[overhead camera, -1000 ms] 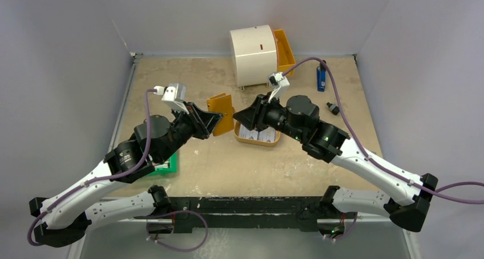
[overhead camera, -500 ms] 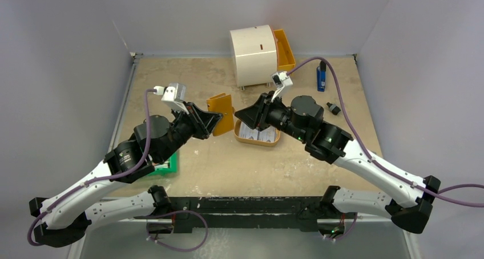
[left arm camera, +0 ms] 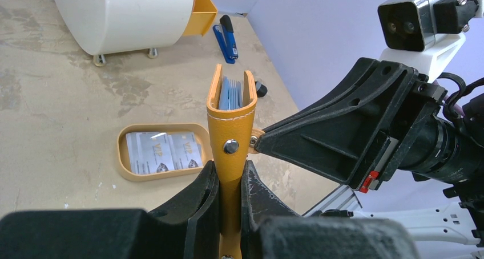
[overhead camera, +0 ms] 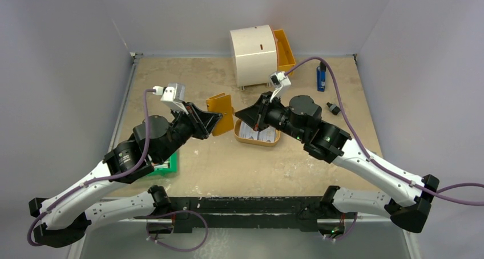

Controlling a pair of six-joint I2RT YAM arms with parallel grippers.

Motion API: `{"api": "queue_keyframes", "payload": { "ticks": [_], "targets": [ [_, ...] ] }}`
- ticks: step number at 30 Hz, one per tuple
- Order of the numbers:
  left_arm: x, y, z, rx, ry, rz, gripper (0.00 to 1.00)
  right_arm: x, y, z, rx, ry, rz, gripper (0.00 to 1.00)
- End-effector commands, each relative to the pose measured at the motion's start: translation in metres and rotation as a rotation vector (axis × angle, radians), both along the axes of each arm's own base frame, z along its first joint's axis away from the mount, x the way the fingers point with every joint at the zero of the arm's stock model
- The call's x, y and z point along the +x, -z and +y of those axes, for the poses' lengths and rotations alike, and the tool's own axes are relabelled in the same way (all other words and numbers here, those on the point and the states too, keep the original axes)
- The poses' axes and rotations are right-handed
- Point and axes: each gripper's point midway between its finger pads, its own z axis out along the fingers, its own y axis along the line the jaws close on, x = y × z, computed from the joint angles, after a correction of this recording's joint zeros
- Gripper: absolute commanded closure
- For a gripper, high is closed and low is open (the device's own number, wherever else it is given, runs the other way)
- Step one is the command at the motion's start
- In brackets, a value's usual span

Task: Put the credit cards into the card holder
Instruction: Close the card holder.

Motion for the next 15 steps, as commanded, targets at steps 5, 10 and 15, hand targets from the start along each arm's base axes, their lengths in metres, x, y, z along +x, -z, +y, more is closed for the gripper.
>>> {"api": "queue_keyframes", "payload": {
  "ticks": [5,10,15],
  "targets": [
    [0.0,-0.026,0.005,-0.057,-0.013,-0.053,1.0,-0.008,-0.045,0.0,0.102,-0.046,-0.099,1.0],
    [0.002,-0.028,0.004,-0.048,-0.016,-0.062,1.0,-0.016,-0.059,0.001,0.118,-0.091,-0.134,1.0],
    [0.005,-0.023,0.0,-0.031,-0.017,-0.056,1.0,-0.023,-0.065,0.002,0.124,-0.13,-0.144,1.0]
  ]
}}
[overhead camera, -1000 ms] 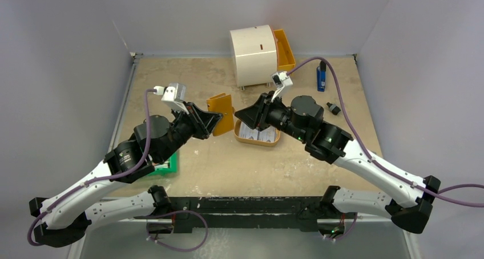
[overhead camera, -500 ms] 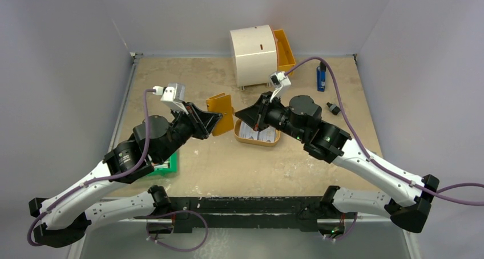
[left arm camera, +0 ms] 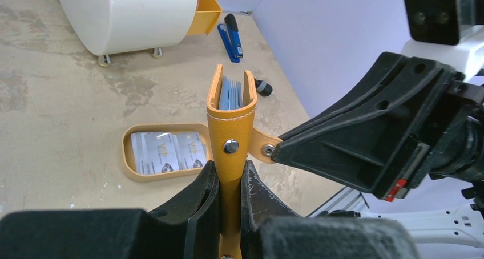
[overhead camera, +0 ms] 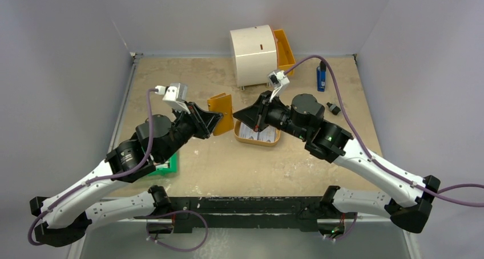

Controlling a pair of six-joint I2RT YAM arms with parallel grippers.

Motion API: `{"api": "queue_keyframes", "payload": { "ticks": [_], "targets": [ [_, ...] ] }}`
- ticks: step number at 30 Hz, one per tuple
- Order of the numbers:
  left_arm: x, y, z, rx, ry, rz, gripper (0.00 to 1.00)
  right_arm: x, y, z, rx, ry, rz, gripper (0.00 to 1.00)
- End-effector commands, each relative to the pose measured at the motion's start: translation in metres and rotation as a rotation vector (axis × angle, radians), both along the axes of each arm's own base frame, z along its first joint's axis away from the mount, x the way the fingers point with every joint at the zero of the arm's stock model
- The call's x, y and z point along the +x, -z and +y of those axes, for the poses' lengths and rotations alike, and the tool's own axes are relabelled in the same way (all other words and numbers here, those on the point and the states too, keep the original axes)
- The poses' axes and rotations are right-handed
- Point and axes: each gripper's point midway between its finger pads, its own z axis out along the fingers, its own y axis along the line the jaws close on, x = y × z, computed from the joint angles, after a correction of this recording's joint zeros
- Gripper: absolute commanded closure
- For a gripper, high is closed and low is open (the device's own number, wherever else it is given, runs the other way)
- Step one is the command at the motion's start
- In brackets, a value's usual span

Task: Put the credit cards into the card holder
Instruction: Close the card holder.

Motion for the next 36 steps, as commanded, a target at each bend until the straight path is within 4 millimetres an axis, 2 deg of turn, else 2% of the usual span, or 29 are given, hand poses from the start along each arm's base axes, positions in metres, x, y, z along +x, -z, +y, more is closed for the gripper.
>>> {"api": "queue_keyframes", "payload": {
  "ticks": [1,21,36],
  "targets": [
    [0.003,-0.025,0.0,-0.045,-0.01,-0.053,1.0,-0.014,-0.055,-0.003,0.113,-0.058,-0.106,1.0],
    [0.002,-0.026,-0.002,-0.049,0.001,-0.056,1.0,-0.009,-0.048,-0.014,0.114,-0.001,-0.12,1.0],
    [0.0,-0.032,-0.005,-0.079,0.018,-0.066,1.0,-0.005,-0.039,-0.002,0.084,-0.026,-0.097,1.0]
  ]
}}
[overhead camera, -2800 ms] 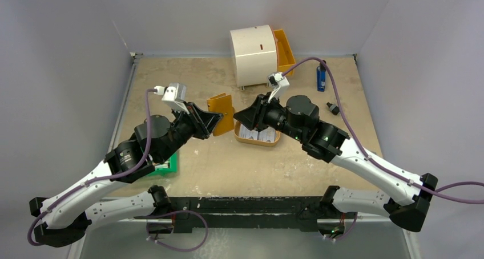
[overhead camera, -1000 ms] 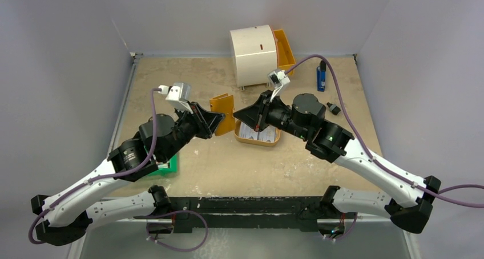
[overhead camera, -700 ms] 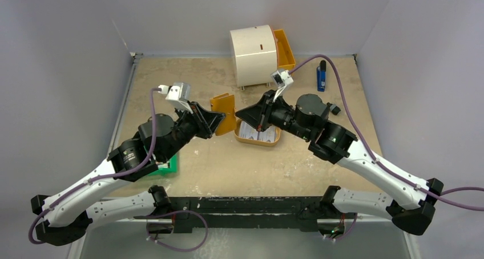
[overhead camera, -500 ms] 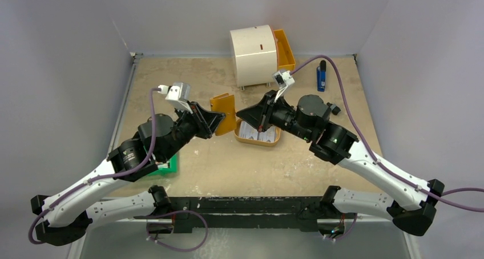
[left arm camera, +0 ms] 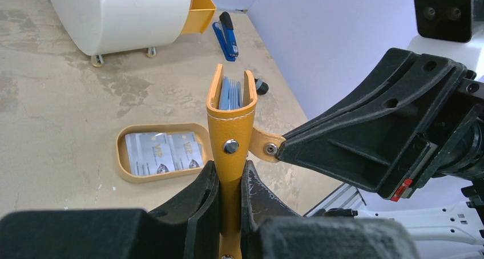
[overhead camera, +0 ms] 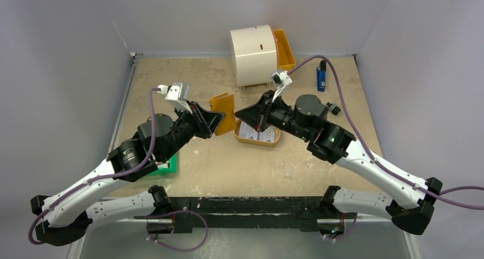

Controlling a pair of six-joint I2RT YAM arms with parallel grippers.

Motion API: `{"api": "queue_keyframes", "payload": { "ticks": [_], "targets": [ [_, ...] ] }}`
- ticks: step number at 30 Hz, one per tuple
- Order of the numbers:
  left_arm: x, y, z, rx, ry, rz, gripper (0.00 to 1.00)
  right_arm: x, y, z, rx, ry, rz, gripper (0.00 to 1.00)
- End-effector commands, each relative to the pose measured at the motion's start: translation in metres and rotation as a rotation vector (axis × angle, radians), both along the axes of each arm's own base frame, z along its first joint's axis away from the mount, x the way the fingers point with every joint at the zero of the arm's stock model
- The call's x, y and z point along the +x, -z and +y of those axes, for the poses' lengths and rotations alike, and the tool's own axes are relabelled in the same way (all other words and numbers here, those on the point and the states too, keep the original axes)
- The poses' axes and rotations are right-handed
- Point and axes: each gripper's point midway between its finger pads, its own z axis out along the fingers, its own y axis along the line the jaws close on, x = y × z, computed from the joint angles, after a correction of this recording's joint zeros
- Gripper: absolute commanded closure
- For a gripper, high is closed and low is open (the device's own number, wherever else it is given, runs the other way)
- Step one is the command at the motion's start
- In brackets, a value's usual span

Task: Put the credit cards into the card holder
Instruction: Close the card holder.

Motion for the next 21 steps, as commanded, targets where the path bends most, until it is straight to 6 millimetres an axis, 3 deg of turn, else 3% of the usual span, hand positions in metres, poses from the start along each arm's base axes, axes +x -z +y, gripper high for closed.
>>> {"api": "queue_keyframes", "payload": {
  "ticks": [1,21],
  "targets": [
    [-0.001,-0.033,0.001,-0.086,0.005,-0.066,1.0,0.0,-0.026,0.004,0.059,-0.01,-0.055,1.0],
    [0.0,-0.032,-0.006,-0.092,0.021,-0.062,1.0,0.012,-0.025,0.007,0.067,0.04,-0.031,1.0]
  ]
}}
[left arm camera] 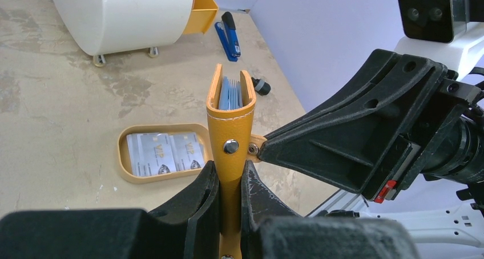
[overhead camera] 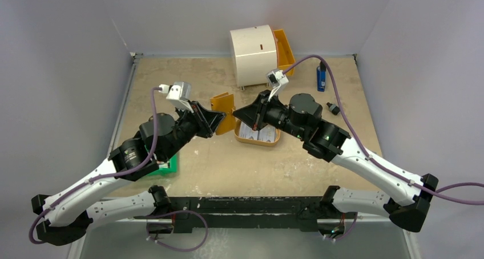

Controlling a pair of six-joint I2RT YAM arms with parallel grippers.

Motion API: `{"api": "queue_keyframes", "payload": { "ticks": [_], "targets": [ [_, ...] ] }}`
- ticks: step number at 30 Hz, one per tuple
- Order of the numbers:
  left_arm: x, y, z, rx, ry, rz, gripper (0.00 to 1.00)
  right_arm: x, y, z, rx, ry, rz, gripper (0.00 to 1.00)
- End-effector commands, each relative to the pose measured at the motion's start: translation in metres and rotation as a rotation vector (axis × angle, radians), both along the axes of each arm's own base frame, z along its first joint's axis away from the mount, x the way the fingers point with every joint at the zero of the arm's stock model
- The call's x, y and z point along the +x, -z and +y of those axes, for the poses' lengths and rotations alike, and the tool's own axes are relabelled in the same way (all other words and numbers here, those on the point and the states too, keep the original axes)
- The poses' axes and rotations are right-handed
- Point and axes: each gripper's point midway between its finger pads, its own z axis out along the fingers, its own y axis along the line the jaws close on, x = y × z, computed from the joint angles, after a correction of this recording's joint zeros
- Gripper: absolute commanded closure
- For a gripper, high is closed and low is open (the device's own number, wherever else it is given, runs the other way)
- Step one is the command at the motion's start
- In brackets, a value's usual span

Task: Put the credit cards into the card holder
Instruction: Close the card holder.

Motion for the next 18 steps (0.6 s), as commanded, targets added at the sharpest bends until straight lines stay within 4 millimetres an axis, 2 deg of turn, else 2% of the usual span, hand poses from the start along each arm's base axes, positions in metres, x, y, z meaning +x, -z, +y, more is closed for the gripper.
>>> {"api": "queue_keyframes", "payload": {
  "ticks": [1,18],
  "targets": [
    [-0.0014,-0.034,-0.0044,-0.098,0.021,-0.064,1.0,0.0019,-0.0373,0.001,0.09,0.011,-0.055,1.0],
    [0.0015,-0.033,-0.0035,-0.086,0.006,-0.065,1.0,-0.0068,-0.0339,0.0051,0.089,-0.047,-0.071,1.0]
  ]
}}
